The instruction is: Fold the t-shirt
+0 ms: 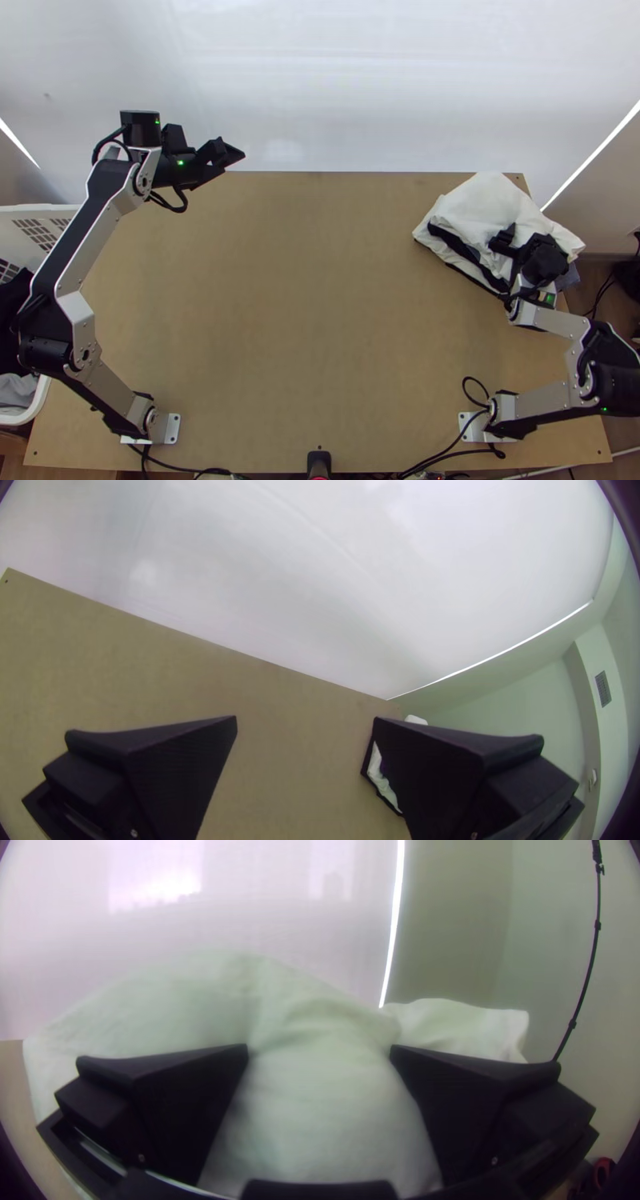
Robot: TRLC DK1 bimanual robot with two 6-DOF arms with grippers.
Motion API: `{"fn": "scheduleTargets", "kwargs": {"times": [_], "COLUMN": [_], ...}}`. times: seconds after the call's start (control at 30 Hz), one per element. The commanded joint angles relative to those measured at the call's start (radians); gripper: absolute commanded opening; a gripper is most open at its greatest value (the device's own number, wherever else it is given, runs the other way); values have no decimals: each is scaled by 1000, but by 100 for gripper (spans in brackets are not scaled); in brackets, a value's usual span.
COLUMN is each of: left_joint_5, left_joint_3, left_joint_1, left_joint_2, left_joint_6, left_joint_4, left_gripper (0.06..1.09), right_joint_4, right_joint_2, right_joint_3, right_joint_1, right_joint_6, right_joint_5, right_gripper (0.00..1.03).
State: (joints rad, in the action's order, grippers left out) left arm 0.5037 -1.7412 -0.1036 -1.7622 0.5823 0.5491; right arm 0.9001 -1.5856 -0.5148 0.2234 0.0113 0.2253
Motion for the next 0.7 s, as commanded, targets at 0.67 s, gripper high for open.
{"fn": "scheduleTargets", "kwargs": {"times": [0.67], "left_joint_5": [2], "left_joint_3": [14], "left_joint_1": [13], "left_joint_2": [13], "left_joint_6": [-4], "left_joint_4": [2], "left_gripper": [105], "right_joint_4": [0], "right_joint_2": [-42], "right_joint_3": [-275], "right_joint_1": [-176], "right_joint_6": [-16], "right_joint_5": [0], "right_gripper": [99]}}
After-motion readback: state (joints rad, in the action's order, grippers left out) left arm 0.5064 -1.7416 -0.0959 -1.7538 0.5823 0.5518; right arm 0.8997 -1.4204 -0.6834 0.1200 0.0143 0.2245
